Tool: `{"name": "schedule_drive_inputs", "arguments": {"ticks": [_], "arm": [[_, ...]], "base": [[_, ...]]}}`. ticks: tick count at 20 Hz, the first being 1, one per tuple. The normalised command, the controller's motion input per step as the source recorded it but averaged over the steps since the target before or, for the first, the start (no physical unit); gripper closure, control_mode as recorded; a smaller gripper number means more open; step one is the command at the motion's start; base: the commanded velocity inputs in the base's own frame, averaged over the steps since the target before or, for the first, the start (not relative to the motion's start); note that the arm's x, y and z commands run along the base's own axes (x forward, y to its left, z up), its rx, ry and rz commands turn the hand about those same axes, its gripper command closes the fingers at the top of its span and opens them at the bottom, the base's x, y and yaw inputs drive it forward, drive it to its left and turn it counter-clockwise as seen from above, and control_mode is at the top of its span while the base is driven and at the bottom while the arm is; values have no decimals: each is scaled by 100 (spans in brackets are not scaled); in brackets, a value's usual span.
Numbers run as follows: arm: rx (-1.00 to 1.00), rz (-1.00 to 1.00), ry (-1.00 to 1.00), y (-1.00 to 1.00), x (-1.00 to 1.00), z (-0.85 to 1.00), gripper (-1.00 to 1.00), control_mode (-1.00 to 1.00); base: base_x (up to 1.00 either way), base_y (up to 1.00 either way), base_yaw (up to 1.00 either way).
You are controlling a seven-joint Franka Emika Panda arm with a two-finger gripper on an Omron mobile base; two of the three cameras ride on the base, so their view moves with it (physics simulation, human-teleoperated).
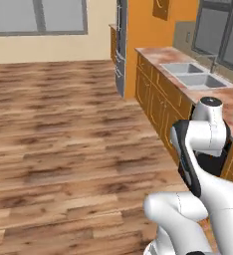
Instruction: Take the chicken drumsticks from the pan and place one on each plate on the dining counter.
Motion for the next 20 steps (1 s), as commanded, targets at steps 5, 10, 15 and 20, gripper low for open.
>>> {"name": "schedule_drive_inputs", "arguments": {"ticks": [5, 10, 15, 20], "arm": [[0, 0, 0, 0, 0, 0, 100, 100], [0, 0, 0, 0, 0, 0, 100, 100], [0, 0, 0, 0, 0, 0, 100, 100], [0, 0, 0, 0, 0, 0, 100, 100]], "base": [[-7, 0, 100], [-1, 0, 100], [14, 0, 93], [84, 30, -14]]}}
